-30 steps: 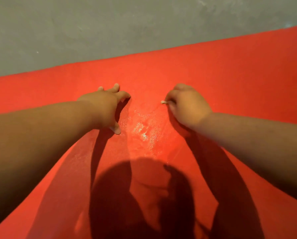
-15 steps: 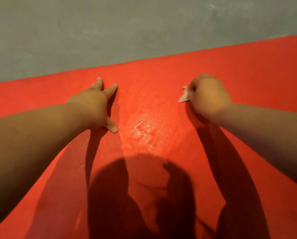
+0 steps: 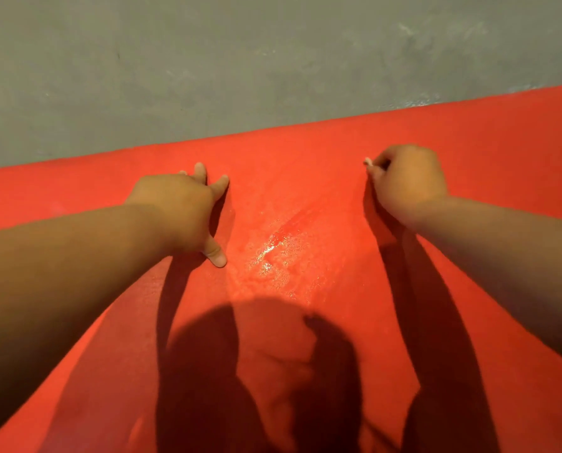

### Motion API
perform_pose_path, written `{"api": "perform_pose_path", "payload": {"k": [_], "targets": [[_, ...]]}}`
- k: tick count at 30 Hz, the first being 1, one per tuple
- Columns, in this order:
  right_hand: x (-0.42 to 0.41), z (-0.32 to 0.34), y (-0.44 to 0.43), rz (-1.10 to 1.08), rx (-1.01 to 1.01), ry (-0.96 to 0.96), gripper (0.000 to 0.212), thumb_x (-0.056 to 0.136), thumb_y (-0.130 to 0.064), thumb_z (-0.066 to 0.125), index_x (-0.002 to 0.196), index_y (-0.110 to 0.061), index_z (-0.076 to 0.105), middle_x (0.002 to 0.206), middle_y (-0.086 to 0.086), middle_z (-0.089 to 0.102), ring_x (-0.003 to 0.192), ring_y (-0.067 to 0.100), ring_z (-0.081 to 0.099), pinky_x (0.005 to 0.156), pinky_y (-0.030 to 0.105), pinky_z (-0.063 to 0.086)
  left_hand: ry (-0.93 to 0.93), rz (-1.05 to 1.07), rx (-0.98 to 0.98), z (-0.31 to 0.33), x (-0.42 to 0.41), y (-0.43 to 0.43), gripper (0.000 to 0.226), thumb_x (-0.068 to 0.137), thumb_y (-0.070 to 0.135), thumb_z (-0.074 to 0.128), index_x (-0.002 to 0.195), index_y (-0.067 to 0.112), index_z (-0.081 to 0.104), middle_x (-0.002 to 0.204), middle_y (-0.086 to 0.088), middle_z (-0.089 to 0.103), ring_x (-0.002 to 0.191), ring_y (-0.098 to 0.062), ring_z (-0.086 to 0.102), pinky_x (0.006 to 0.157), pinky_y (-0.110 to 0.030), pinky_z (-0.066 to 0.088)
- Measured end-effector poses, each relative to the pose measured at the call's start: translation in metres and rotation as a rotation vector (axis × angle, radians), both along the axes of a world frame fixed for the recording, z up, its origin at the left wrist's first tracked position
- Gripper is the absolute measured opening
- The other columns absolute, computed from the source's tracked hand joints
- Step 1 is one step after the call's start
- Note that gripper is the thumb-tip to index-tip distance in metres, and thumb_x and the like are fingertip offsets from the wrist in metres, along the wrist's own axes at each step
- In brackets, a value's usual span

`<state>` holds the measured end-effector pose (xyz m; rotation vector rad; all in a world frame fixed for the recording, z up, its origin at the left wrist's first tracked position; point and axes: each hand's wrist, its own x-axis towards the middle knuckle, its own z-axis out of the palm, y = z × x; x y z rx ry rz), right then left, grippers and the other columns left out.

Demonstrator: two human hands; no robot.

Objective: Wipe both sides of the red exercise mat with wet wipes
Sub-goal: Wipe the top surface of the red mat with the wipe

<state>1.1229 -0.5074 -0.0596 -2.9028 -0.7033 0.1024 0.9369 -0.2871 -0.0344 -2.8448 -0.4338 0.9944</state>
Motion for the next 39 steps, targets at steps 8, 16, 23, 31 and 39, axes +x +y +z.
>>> {"api": "perform_pose_path", "payload": {"k": [8,16,23,31,39], "targets": [[-0.122,0.002,0.075,0.782,0.028,0.233,0.02,0.092,-0.014,0.051,0.107,-0.014,0.064,0.108,0.007,0.057,0.103,0.027,0.056,0.084,0.033,0.039,0.023,0.046,-0.182,-0.01,-0.001,0.018,0.139,0.05,0.071,0.077,0.149,0.037,-0.015,0.159,-0.003,-0.017,0.147,-0.036,0.0,0.114,-0.051,0.026],[-0.029,-0.008,0.047,0.078,0.033,0.075,0.018,0.091,-0.013,0.051,0.096,-0.005,0.067,0.106,0.02,0.06,0.095,0.035,0.058,0.08,0.034,0.039,0.01,0.09,-0.176,-0.011,0.005,0.019,0.155,0.042,0.061,0.086,0.15,0.022,-0.019,0.158,0.001,-0.022,0.147,-0.031,-0.003,0.113,-0.051,0.028],[-0.055,-0.01,0.086,0.534,0.097,0.169,0.019,0.093,-0.021,0.052,0.094,-0.009,0.066,0.1,0.013,0.061,0.094,0.033,0.058,0.079,0.036,0.041,0.008,0.055,-0.205,-0.01,0.003,0.031,0.14,0.056,0.059,0.082,0.15,0.027,-0.017,0.157,0.006,-0.023,0.148,-0.025,-0.002,0.114,-0.047,0.027],[-0.06,-0.019,0.113,0.265,0.186,0.145,0.016,0.091,-0.016,0.056,0.095,-0.01,0.071,0.098,0.015,0.065,0.093,0.032,0.059,0.078,0.031,0.036,-0.014,0.106,-0.191,-0.006,0.005,0.03,0.144,0.054,0.052,0.086,0.151,0.023,-0.016,0.158,0.007,-0.021,0.148,-0.019,0.0,0.113,-0.04,0.027],[0.029,-0.016,0.092,0.07,0.105,0.05,0.02,0.09,-0.018,0.057,0.096,-0.004,0.071,0.1,0.021,0.068,0.094,0.035,0.061,0.076,0.034,0.042,0.006,0.126,-0.173,-0.007,0.008,0.03,0.146,0.051,0.051,0.088,0.151,0.021,-0.015,0.156,0.008,-0.023,0.148,-0.018,-0.001,0.112,-0.043,0.032]]}}
